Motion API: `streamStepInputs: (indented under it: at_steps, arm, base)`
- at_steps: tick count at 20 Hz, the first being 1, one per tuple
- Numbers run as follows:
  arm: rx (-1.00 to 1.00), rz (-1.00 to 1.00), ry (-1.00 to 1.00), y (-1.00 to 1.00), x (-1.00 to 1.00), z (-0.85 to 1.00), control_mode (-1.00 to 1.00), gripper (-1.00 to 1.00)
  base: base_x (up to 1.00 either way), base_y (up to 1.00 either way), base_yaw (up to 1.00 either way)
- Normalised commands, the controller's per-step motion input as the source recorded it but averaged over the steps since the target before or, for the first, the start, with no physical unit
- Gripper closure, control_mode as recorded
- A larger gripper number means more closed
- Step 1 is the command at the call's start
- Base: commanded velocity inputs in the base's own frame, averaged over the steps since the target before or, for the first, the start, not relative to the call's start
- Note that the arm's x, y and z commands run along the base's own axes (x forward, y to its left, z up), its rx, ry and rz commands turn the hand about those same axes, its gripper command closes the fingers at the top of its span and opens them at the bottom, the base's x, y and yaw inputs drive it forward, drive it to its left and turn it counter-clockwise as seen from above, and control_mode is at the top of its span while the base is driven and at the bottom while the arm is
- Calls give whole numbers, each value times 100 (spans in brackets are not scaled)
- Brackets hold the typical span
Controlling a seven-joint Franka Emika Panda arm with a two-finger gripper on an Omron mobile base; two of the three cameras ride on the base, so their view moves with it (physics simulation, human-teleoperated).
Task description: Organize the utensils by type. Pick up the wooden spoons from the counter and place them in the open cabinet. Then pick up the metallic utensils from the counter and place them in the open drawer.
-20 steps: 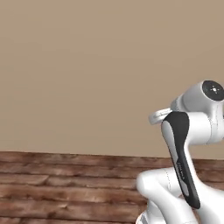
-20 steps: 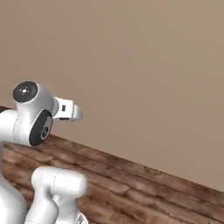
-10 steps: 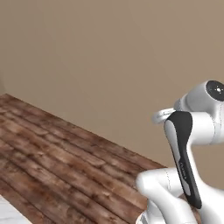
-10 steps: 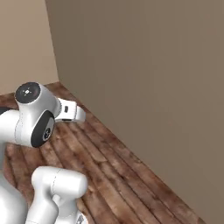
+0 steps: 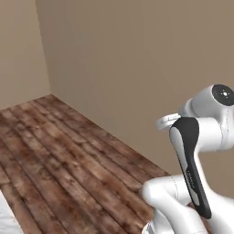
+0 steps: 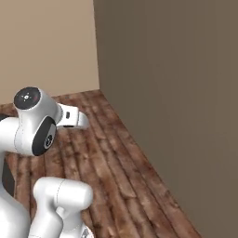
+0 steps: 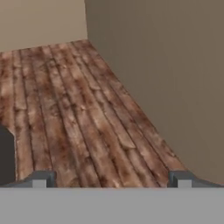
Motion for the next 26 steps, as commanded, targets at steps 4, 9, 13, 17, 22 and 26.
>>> streamStepInputs:
  at_steps: [4, 9, 13, 17, 22, 26]
  arm:
    - [0, 0, 0, 0, 0, 0, 100, -100]
    - [0, 0, 0, 0, 0, 0, 100, -100]
    - [0, 0, 0, 0, 0, 0, 100, -100]
    - [0, 0, 0, 0, 0, 0, 100, -100]
    - [0, 0, 0, 0, 0, 0, 100, -100]
    - [0, 0, 0, 0, 0, 0, 100, -100]
  base:
    - [100, 5, 32]
    - [98, 2, 41]
    - [97, 0, 44]
    - [100, 0, 39]
    - [100, 0, 35]
    - [100, 0, 32]
